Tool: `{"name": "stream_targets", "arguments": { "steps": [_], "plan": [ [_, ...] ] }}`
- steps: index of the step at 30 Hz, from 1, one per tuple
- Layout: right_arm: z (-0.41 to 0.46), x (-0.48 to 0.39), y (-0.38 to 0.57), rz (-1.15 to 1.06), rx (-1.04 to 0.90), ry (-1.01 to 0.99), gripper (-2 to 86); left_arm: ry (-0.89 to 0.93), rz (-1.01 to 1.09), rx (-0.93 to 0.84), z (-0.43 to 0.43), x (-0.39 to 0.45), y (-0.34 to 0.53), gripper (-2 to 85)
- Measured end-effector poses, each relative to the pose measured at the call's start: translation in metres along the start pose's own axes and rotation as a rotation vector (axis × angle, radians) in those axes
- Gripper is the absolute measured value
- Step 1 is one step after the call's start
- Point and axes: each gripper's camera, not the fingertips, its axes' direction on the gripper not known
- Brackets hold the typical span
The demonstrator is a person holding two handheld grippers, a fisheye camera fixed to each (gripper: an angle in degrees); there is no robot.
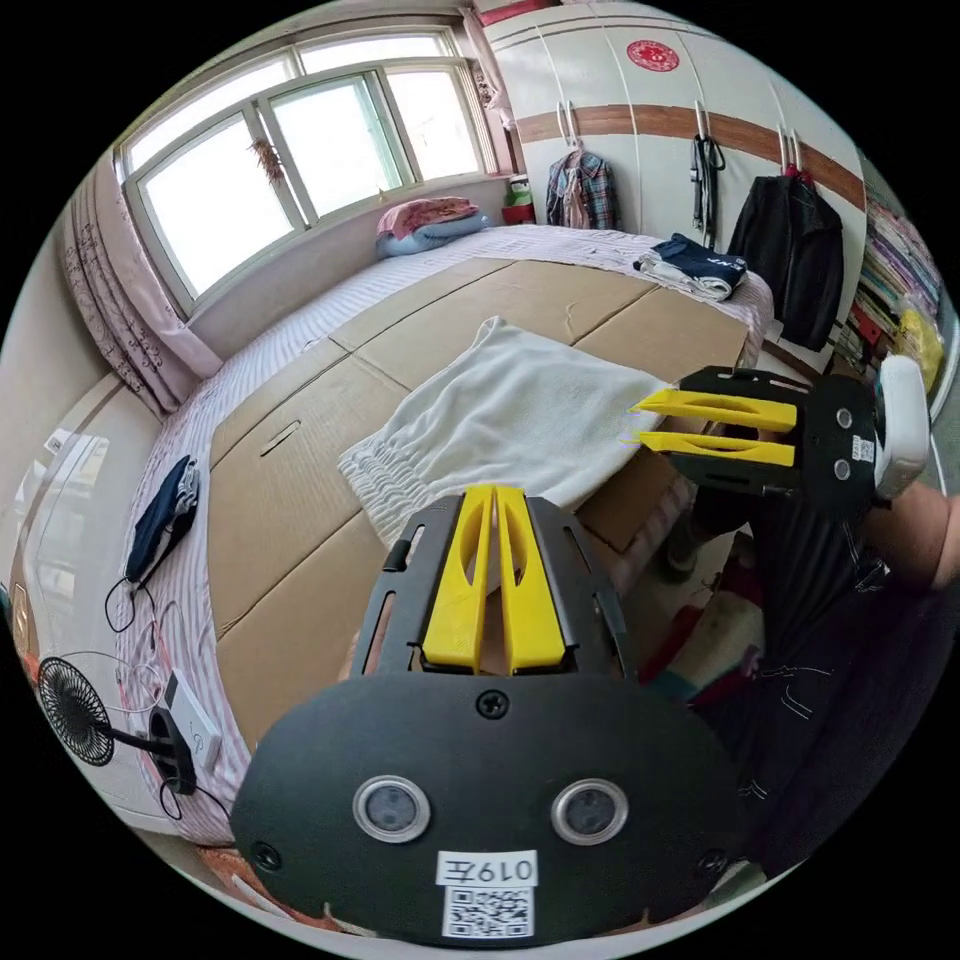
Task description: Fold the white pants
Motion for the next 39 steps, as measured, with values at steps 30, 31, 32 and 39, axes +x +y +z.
{"name": "stream_targets", "arguments": {
  "steps": [30,31,32,39],
  "plan": [
    [-0.038,0.026,0.021,-0.376,-0.068,0.342,8.0,-0.115,-0.234,-0.159,-0.045,0.114,-0.086,0.7],
    [-0.038,0.022,0.022,-0.407,-0.068,0.365,7.8,-0.117,-0.234,-0.158,-0.046,0.116,-0.086,0.7],
    [-0.038,0.017,0.025,-0.434,-0.068,0.388,7.7,-0.118,-0.236,-0.155,-0.048,0.12,-0.088,0.7],
    [-0.039,0.007,0.034,-0.518,-0.104,0.469,7.5,-0.136,-0.235,-0.134,-0.06,0.149,-0.096,0.7]
  ]
}}
